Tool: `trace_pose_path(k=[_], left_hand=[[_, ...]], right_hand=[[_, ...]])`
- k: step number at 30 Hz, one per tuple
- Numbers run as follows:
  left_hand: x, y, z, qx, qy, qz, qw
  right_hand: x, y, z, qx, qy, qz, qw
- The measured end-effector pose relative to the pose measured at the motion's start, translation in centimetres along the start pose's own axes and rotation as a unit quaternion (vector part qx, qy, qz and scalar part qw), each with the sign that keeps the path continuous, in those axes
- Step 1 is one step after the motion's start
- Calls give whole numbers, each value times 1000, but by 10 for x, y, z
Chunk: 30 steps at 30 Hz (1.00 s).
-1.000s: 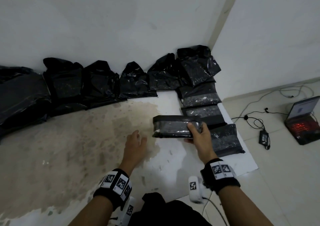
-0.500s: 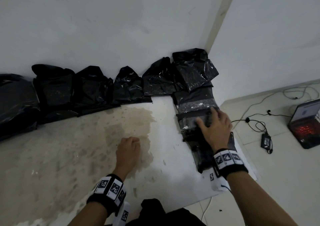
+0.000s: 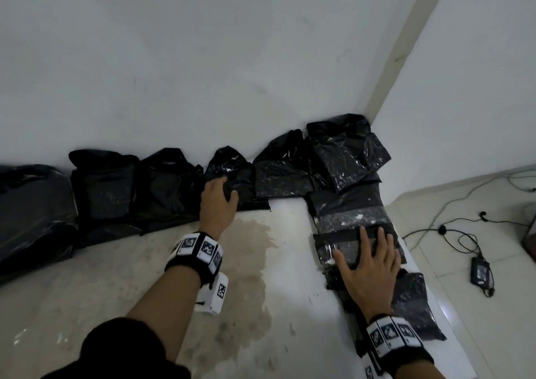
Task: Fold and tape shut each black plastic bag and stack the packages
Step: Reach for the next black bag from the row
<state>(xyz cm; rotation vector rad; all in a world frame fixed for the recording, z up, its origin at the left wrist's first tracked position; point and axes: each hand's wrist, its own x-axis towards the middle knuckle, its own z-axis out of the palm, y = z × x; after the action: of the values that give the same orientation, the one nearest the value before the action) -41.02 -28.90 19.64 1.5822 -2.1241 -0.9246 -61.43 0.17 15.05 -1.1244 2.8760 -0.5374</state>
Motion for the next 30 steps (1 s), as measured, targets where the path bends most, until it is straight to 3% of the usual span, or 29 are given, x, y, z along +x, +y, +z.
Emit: trace_pose_path(k=[2, 5, 11, 16, 21, 26, 30], left_hand=[[23, 2, 4, 51, -36, -14, 998], [47, -3, 10, 138, -79, -87, 983], [63, -13, 14, 220, 3, -149, 964], [66, -9, 4, 148, 35, -167, 974], [55, 6, -16, -51, 79, -109, 990], [8, 10, -62, -110, 117, -34, 986], [-49, -15, -95, -140, 139, -36, 980]], right_hand=[[0, 2, 2, -1, 13, -6, 1000], [-1, 4, 5, -8, 26, -12, 1000], [-1, 4, 6, -7, 37, -12, 999], [-1, 4, 7, 0, 42, -14, 999], [-1, 3, 5, 3, 52, -14, 999], [-2, 2, 4, 2, 47, -16, 999], [-2, 0, 2, 7, 35, -13, 999]])
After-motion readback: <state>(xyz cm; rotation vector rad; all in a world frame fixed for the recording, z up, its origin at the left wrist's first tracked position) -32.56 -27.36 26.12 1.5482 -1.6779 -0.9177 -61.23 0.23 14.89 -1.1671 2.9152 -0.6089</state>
